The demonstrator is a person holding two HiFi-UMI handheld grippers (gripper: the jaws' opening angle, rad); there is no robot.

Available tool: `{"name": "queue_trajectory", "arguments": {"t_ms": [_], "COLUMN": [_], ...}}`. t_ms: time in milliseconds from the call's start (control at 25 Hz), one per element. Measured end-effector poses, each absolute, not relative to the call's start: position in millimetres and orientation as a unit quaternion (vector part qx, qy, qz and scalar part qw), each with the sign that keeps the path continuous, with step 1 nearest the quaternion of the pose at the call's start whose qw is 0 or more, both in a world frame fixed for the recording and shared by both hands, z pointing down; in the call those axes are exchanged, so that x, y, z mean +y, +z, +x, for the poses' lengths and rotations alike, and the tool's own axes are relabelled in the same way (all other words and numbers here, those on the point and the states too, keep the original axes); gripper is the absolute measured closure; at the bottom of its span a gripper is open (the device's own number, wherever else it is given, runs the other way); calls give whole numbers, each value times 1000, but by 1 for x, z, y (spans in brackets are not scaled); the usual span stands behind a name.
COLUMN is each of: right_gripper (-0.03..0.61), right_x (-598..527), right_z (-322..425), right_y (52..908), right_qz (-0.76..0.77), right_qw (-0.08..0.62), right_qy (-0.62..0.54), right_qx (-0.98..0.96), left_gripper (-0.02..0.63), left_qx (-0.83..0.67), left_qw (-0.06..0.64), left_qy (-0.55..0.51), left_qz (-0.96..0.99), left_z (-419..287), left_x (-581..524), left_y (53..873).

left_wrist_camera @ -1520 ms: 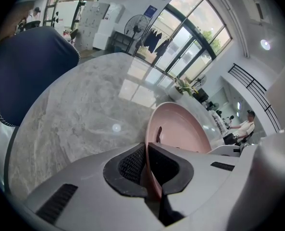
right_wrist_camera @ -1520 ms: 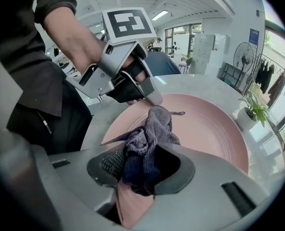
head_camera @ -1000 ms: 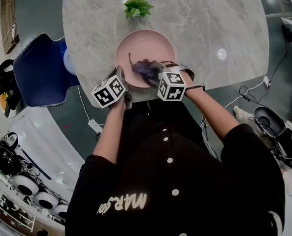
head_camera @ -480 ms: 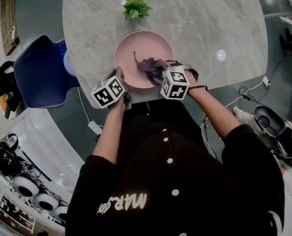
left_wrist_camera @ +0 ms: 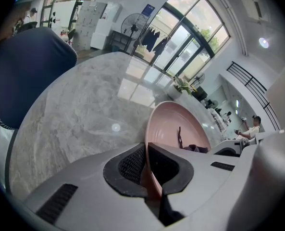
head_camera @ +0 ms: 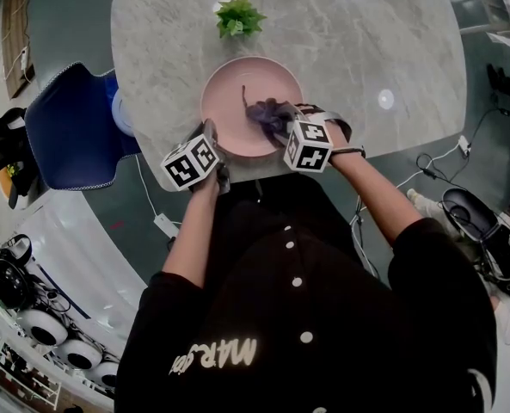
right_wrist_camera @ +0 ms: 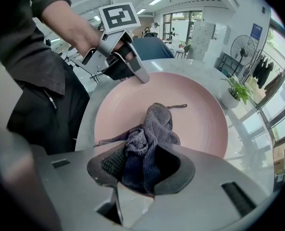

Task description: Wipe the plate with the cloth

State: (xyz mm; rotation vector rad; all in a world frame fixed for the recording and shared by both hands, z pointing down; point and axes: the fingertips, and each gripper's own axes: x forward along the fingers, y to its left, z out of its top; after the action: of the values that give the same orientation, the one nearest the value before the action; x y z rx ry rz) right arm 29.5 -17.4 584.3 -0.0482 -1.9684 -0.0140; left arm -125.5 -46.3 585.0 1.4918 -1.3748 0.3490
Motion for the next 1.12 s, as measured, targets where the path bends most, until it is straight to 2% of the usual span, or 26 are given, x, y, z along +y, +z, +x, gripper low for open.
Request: {"name": "queue_trajectory", "arguments": {"t_ms": [1120], "right_gripper": [436], "right_x": [-42], "right_z": [42], "right_y": [582], "right_qz": [3], "right_qw": [585], "right_qy": [14], "right_qx": [-811], "left_gripper": [583], "left_qx": [-562], "left_qw": [508], "left_qy": [173], "left_qz": [629], "left_z": [-125], "left_x": [-45], "left_y": [582]}}
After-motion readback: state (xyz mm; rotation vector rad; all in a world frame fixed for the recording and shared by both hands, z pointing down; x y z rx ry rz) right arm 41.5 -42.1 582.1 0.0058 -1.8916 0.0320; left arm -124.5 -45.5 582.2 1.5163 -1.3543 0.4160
